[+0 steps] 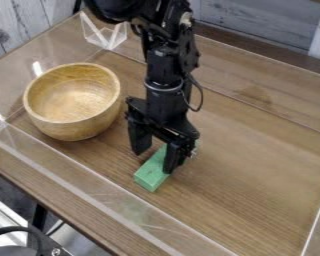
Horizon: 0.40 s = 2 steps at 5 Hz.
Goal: Put the green block in the brown bowl
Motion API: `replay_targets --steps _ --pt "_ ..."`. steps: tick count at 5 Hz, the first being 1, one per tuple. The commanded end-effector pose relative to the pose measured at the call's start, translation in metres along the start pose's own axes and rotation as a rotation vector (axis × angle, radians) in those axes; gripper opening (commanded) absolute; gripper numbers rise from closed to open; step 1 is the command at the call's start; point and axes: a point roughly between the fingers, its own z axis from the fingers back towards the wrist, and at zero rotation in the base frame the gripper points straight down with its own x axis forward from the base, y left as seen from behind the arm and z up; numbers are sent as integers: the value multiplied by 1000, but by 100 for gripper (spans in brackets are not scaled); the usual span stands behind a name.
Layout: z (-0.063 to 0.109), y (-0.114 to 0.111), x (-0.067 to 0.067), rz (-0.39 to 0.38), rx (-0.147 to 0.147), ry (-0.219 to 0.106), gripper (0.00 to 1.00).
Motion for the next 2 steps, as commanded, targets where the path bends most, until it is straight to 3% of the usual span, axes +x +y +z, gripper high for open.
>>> replay_targets --steps 1,2 --pt "2 -1 4 0 4 -27 100" --pt "1 -3 4 -4 2 -34 100"
